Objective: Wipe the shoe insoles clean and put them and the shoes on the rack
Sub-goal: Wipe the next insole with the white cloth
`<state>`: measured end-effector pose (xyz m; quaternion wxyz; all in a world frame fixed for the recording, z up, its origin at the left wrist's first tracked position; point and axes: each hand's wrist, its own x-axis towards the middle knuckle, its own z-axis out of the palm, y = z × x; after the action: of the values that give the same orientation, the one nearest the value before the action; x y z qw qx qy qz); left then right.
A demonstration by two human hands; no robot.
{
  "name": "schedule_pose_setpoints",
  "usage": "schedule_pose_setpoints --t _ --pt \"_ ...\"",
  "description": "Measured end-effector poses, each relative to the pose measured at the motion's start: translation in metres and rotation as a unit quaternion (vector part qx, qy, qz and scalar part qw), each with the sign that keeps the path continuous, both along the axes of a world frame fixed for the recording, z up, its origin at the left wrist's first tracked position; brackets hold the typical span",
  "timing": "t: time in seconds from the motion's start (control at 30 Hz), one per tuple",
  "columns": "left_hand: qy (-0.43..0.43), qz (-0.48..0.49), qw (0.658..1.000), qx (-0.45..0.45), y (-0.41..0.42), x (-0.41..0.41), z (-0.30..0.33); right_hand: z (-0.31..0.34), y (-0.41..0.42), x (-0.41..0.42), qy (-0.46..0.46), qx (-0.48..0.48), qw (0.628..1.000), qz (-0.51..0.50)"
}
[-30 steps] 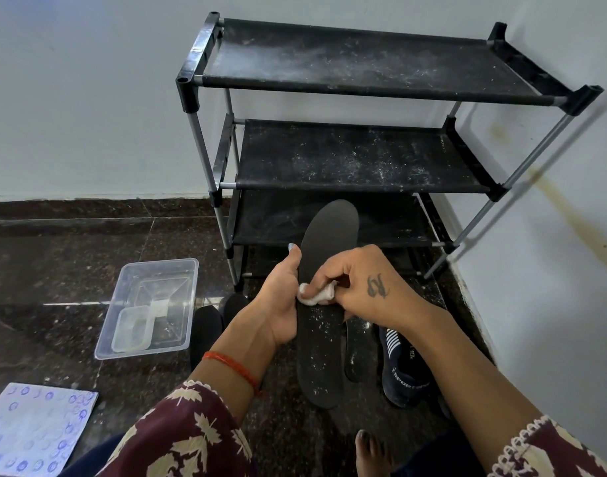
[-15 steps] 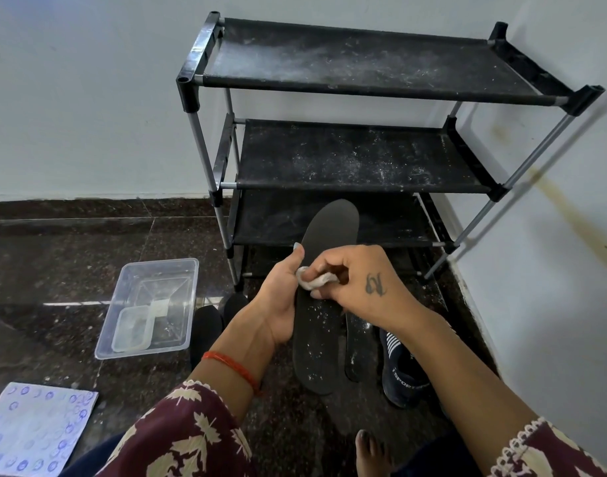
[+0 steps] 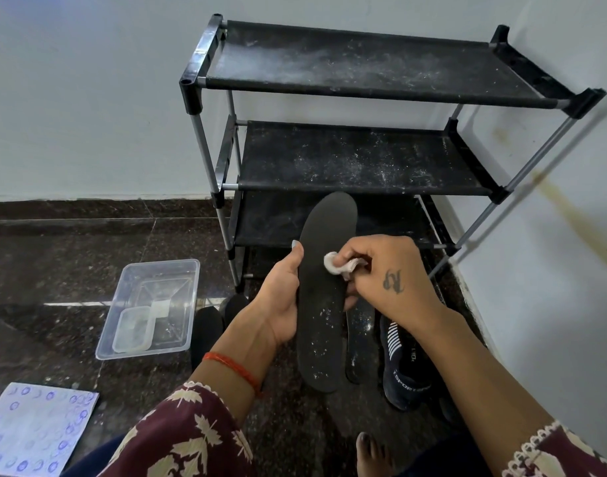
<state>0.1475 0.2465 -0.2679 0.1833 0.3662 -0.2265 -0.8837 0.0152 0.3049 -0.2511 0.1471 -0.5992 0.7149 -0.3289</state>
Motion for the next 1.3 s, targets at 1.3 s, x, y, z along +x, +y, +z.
schedule_pose_setpoints --t 1.3 --pt "-0.022 0.055 0.998 -0.022 -0.007 0.003 -0.008 0.007 0.005 -0.005 0.062 0.056 0.992 0.092"
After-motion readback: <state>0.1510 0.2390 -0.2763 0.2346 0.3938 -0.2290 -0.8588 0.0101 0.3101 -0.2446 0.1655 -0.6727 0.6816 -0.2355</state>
